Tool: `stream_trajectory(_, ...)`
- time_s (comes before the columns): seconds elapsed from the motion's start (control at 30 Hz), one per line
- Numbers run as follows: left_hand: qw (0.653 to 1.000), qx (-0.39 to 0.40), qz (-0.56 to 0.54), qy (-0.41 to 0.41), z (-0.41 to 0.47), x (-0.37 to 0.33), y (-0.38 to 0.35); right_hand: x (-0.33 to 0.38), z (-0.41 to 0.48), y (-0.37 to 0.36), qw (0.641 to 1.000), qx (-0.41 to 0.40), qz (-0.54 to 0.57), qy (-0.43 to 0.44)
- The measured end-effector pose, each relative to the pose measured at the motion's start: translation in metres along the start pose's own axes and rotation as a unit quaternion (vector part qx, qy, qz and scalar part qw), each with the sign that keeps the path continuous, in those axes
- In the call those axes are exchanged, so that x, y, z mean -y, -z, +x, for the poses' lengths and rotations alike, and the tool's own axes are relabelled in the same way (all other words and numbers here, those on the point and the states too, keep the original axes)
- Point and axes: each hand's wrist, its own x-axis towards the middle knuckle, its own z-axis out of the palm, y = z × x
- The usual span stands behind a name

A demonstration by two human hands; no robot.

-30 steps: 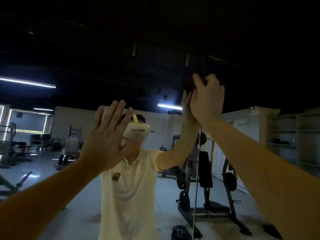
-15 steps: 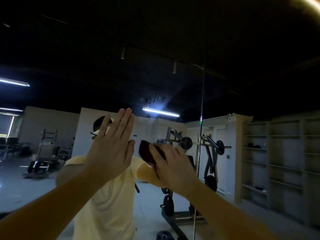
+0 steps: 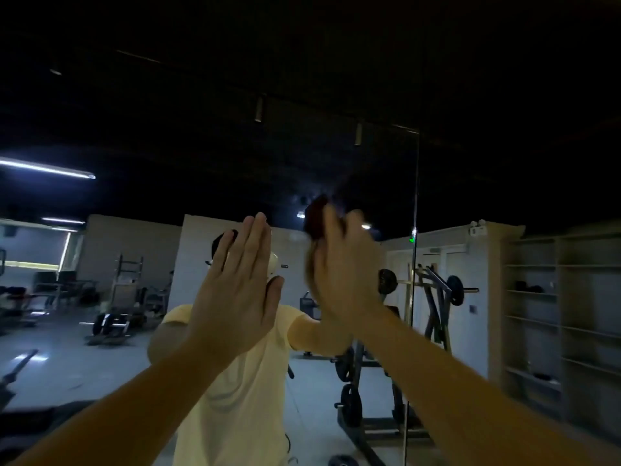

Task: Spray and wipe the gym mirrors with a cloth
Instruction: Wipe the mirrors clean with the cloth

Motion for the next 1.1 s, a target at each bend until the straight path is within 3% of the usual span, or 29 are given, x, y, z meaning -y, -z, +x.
stream_trajectory(0.13, 1.000, -0.003, 0.006, 0.010, -0.001, -0.001, 0.002, -0.014, -0.051, 0.001, 0.972, 0.071, 0.005, 0.222)
stream_trajectory(0.2, 1.000, -0.005, 0.000, 0.010, -0.001, -0.001, 0.003, -0.030, -0.035, 0.015, 0.962, 0.111, -0.022, 0.249)
stream_trajectory(0.3, 1.000, 0.000, 0.008, 0.011, -0.001, -0.001, 0.001, -0.062, 0.016, 0.033, 0.994, 0.051, -0.053, 0.084)
stream_trajectory(0.4, 0.999, 0.017, 0.031, 0.014, -0.001, -0.001, -0.002, -0.100, 0.067, 0.042, 0.993, -0.024, -0.091, -0.069)
stream_trajectory(0.53, 0.998, 0.030, 0.051, 0.021, -0.002, -0.001, -0.002, -0.071, 0.087, 0.024, 0.989, -0.071, -0.054, -0.119)
stream_trajectory(0.6, 0.998, 0.031, 0.044, 0.025, -0.001, -0.002, 0.000, -0.033, 0.069, 0.011, 0.994, -0.079, -0.020, -0.066)
stream_trajectory(0.7, 0.999, 0.030, 0.030, 0.024, -0.001, -0.003, 0.003, 0.011, 0.021, 0.001, 0.995, -0.045, 0.008, 0.089)
stream_trajectory(0.8, 0.999, 0.026, 0.025, 0.021, -0.001, -0.001, 0.005, -0.001, 0.001, 0.001, 0.969, 0.007, -0.018, 0.245)
stream_trajectory(0.87, 0.999, 0.031, 0.029, 0.018, -0.002, 0.000, 0.004, -0.031, 0.011, 0.010, 0.957, 0.010, -0.078, 0.279)
stream_trajectory(1.0, 1.000, 0.015, 0.020, 0.007, -0.002, 0.005, 0.003, -0.090, 0.064, 0.034, 0.986, -0.038, -0.132, 0.097)
stream_trajectory(1.1, 0.999, 0.017, 0.004, -0.051, -0.002, 0.020, 0.012, -0.079, 0.095, 0.031, 0.987, -0.036, -0.142, -0.061)
